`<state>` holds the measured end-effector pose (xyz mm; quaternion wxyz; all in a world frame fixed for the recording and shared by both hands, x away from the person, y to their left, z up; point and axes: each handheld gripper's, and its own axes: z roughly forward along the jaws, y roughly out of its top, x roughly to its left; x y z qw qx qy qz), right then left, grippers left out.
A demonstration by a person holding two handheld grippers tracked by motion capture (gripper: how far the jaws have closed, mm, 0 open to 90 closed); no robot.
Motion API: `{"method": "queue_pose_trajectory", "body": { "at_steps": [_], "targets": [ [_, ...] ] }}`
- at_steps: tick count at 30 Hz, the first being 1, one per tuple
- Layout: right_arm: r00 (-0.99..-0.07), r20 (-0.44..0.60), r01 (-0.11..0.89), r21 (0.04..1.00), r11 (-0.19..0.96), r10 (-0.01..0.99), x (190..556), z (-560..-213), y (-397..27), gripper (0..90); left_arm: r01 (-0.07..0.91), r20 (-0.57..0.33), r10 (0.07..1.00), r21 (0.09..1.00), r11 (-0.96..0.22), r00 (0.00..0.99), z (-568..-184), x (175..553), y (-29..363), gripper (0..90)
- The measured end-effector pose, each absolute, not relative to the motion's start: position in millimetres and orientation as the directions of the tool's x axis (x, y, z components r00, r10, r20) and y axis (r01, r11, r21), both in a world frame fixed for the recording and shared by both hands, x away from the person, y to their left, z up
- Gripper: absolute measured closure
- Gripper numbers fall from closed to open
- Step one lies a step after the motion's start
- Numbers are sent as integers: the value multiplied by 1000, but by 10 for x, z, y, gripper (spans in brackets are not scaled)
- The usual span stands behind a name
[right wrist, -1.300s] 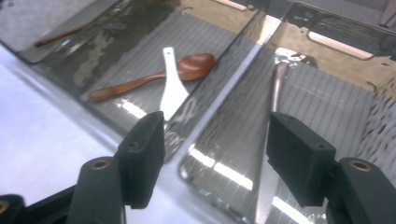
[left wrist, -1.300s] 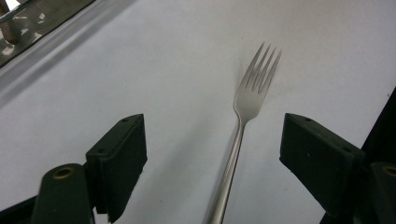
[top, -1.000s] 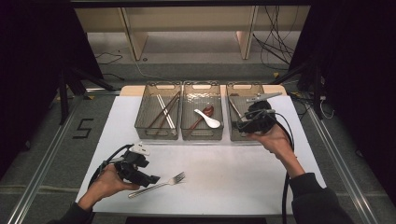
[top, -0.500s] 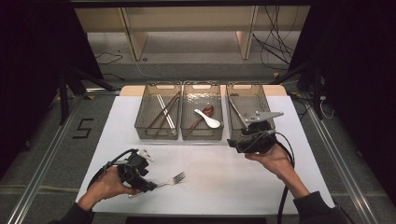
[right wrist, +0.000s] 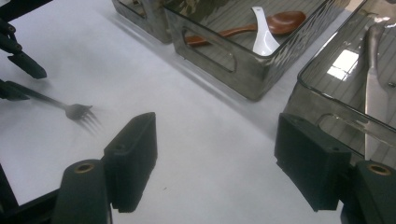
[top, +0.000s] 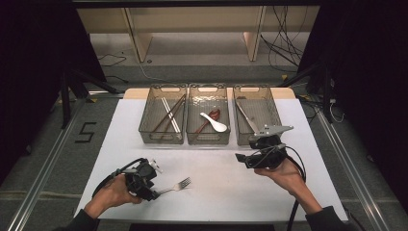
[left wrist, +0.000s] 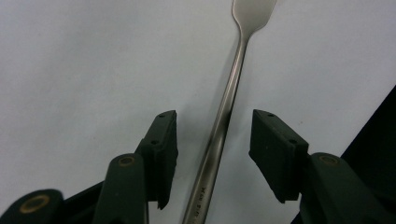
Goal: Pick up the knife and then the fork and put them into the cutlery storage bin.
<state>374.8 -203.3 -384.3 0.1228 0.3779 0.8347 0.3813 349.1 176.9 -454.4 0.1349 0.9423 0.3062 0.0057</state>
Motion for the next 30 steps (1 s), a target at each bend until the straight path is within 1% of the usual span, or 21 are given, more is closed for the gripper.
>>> {"method": "queue_pose_trajectory", "body": {
  "at_steps": [12,22,26,30],
  "targets": [
    [-696,87,537,723,435,713,3713,-3873,-2012,308,562,-72,561,215,-799,825,-4603,3475,1762,638],
    [-697,86,536,722,438,712,3700,-3871,-2016,313,525,-28,531,197,-828,847,-4619,3442,1734,726],
    [-694,85,536,724,434,715,3696,-3864,-2024,314,517,-25,523,192,-834,852,-4621,3424,1721,748],
    [-695,84,534,725,434,714,3692,-3862,-2023,314,505,-12,512,180,-844,859,-4620,3411,1704,748]
  ]
}}
